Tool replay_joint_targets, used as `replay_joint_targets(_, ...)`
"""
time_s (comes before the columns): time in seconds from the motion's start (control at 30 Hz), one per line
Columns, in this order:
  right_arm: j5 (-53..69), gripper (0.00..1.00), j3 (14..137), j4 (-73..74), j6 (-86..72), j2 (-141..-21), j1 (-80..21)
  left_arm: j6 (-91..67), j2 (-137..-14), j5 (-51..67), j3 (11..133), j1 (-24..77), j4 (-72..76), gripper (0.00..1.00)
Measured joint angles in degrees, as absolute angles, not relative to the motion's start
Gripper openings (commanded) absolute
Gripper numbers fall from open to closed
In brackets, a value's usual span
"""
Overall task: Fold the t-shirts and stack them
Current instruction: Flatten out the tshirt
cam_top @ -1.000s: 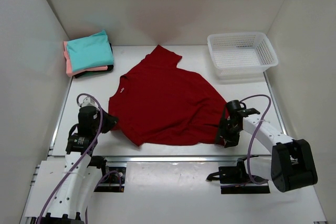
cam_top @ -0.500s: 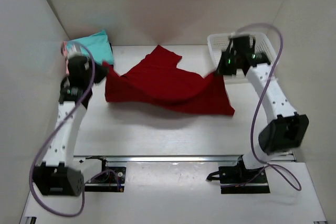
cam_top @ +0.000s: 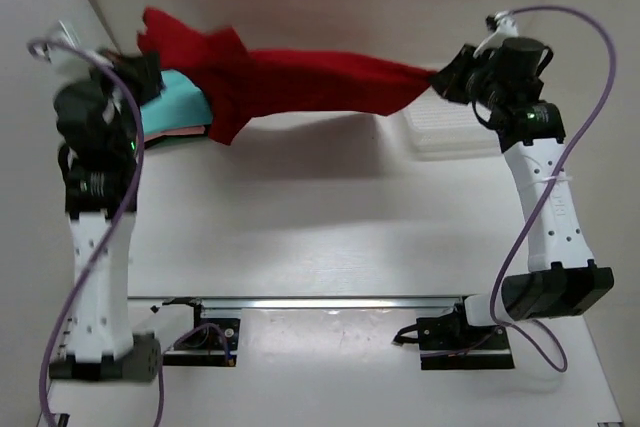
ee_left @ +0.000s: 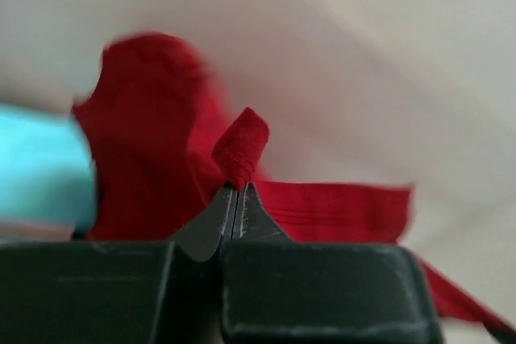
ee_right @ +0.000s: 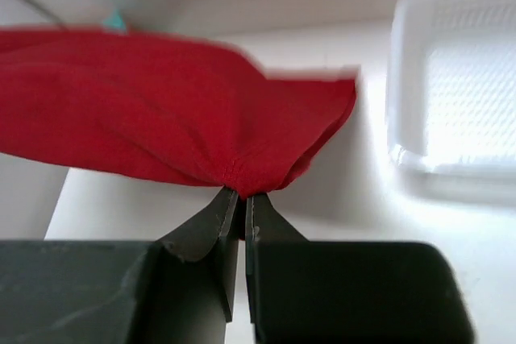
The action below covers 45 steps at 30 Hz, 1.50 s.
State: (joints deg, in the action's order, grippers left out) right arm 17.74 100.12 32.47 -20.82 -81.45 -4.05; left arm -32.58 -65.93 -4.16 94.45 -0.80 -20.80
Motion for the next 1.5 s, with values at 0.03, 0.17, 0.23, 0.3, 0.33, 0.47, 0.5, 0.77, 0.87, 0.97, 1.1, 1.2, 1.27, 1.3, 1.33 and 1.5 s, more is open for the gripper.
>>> replay_joint_targets(0.03,18.5,0.0,96.1,32.6,-21.1,-80.4,-4.0,-31.7,-61.0,-4.5,89.1,0.4,-21.5,0.0)
replay_joint_targets(0.17,21.4,0.0,78.8,32.1,-21.9,-76.9,-3.8,-30.1,-44.7,-5.7,73.6,2.2,-28.1,0.0)
replay_joint_targets(0.23,22.3,0.0,69.6,33.9,-22.7,-74.1,-3.5,-30.3,-38.2,-6.2,68.1,2.5,-32.5,0.0)
replay_joint_targets(0.3,22.5,0.0,62.0,36.0,-23.6,-71.1,-3.3,-32.2,-31.3,-6.6,62.5,3.5,-38.1,0.0)
replay_joint_targets(0.33,22.7,0.0,58.6,37.6,-24.2,-69.4,-3.2,-33.3,-28.8,-6.7,60.3,4.1,-40.2,0.0)
replay_joint_targets(0.47,22.4,0.0,46.7,42.8,-27.6,-61.8,-3.7,-41.0,-19.8,-6.8,51.5,8.3,-50.8,0.0)
replay_joint_targets(0.5,22.4,0.01,44.6,44.2,-28.5,-60.0,-3.8,-43.4,-18.3,-6.8,49.6,9.6,-53.0,0.0)
replay_joint_targets(0.77,23.5,0.0,38.3,49.6,-30.2,-57.1,-3.9,-57.5,-13.8,-4.7,36.4,16.3,-59.9,0.0)
replay_joint_targets(0.87,24.2,0.0,41.8,47.7,-29.9,-63.3,-4.1,-58.4,-19.3,-3.0,33.3,15.2,-54.8,0.0)
replay_joint_targets(0.97,24.2,0.0,52.9,45.9,-28.4,-74.7,-4.1,-57.0,-32.5,0.5,33.7,8.8,-44.9,0.0)
replay_joint_targets(1.1,23.9,0.0,75.7,42.5,-25.2,-92.0,-3.7,-52.8,-51.5,1.5,40.5,1.9,-34.7,0.0)
replay_joint_targets(1.2,23.7,0.0,90.4,41.8,-23.1,-101.4,-3.0,-48.6,-58.8,-0.2,47.4,2.3,-28.9,0.0)
replay_joint_targets(1.27,23.3,0.0,96.0,42.0,-22.0,-104.9,-2.5,-46.7,-60.1,-0.8,50.7,2.3,-25.6,0.0)
replay_joint_targets(1.3,23.1,0.0,97.1,42.1,-21.6,-105.6,-2.5,-46.1,-60.1,-1.1,51.8,2.1,-24.4,0.0)
replay_joint_targets(1.33,23.0,0.0,97.2,42.2,-21.2,-105.7,-2.5,-45.6,-59.9,-1.2,52.6,2.0,-23.2,0.0)
replay_joint_targets(1.5,22.9,0.0,85.8,40.6,-21.1,-100.4,-2.5,-44.2,-56.5,-1.0,52.4,1.3,-21.5,0.0)
